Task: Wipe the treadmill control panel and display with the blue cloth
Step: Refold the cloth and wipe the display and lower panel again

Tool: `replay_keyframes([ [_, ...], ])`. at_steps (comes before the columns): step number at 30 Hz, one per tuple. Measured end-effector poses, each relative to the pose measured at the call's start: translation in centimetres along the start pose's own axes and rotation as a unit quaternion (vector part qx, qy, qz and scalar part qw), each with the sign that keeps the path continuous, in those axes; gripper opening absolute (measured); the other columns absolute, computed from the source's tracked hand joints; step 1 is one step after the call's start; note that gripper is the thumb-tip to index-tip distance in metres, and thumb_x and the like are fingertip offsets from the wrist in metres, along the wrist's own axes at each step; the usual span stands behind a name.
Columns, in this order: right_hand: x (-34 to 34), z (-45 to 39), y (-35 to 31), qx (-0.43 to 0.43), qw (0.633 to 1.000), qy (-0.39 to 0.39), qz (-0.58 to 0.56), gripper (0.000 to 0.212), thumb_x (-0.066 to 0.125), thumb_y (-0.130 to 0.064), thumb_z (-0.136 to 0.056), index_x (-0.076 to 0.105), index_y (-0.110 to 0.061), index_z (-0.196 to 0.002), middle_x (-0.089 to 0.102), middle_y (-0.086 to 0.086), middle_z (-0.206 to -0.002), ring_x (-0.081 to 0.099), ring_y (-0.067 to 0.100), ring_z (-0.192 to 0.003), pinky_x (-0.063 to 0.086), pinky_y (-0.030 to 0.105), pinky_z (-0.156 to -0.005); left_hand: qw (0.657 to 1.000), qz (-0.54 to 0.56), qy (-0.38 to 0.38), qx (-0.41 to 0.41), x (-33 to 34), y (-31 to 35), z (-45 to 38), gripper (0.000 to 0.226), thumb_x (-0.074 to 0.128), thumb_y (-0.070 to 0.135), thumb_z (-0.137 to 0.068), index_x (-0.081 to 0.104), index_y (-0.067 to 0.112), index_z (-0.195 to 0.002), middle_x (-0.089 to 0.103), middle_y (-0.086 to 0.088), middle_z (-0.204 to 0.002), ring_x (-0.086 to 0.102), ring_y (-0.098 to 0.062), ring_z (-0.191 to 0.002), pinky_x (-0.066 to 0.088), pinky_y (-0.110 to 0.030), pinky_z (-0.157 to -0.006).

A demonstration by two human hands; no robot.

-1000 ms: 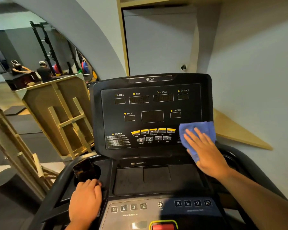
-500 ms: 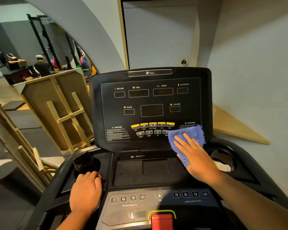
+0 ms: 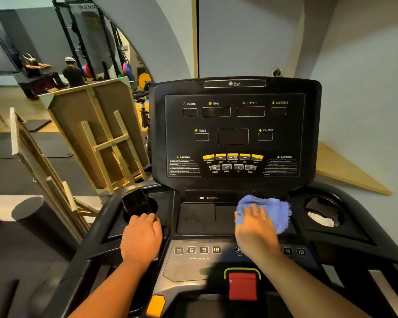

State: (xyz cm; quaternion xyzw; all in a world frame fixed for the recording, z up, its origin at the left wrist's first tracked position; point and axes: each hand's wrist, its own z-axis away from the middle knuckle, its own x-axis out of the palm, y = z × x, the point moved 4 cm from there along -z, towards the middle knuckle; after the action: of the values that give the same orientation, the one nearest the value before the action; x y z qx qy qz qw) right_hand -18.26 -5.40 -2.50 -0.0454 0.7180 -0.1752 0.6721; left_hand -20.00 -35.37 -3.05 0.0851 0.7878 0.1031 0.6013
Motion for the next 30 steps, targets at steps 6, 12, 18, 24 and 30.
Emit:
replay_keyframes([
  [6,1.8,1.1,-9.3,0.021,0.996,-0.086,-0.007,0.06,0.044,-0.026,-0.094,0.03,-0.001,-0.146,0.028,0.02,-0.155,0.024,0.037,-0.144,0.023,0.048,-0.118,1.0,0.004,-0.007,0.001,0.0,-0.1,0.1,0.04,0.022,0.036,-0.094,0.061,0.029,-0.085,0.059,0.008,-0.081,0.049,-0.013,-0.078,0.049,-0.035,-0.068],
  [12,2.2,2.5,-11.3,-0.054,0.997,-0.059,-0.013,0.064,0.046,-0.024,-0.095,0.024,-0.002,-0.151,0.021,0.016,-0.16,0.018,0.032,-0.149,0.018,0.043,-0.121,1.0,0.001,-0.01,-0.001,0.2,-0.1,0.0,0.033,0.03,0.032,-0.096,0.057,0.026,-0.078,0.056,0.007,-0.074,0.049,-0.014,-0.073,0.05,-0.038,-0.064],
  [18,2.9,2.7,-12.7,-0.286,0.941,-0.175,0.034,0.063,0.038,-0.026,-0.103,0.014,-0.002,-0.156,0.009,0.013,-0.166,0.002,0.027,-0.153,0.001,0.038,-0.124,1.0,0.006,-0.013,0.003,0.2,0.0,0.0,0.031,0.032,0.029,-0.096,0.054,0.024,-0.074,0.054,0.005,-0.07,0.048,-0.016,-0.071,0.048,-0.04,-0.061],
  [24,0.5,3.5,-7.3,-0.219,0.971,-0.091,0.011,0.059,0.036,-0.033,-0.102,0.023,-0.015,-0.156,0.016,0.004,-0.166,0.01,0.022,-0.153,0.009,0.037,-0.124,1.0,0.0,-0.016,0.007,0.3,-0.2,-0.1,0.033,0.028,0.031,-0.096,0.057,0.027,-0.08,0.057,0.007,-0.075,0.048,-0.013,-0.072,0.046,-0.034,-0.063],
  [30,4.1,2.6,-12.5,-0.201,0.964,-0.161,0.065,0.067,0.034,-0.037,-0.105,0.002,-0.01,-0.157,-0.003,0.008,-0.167,-0.014,0.024,-0.151,-0.002,0.041,-0.122,1.0,0.008,-0.018,0.005,0.4,-0.2,-0.1,0.031,0.032,0.029,-0.096,0.057,0.024,-0.079,0.058,0.004,-0.075,0.046,-0.017,-0.074,0.041,-0.035,-0.062],
])
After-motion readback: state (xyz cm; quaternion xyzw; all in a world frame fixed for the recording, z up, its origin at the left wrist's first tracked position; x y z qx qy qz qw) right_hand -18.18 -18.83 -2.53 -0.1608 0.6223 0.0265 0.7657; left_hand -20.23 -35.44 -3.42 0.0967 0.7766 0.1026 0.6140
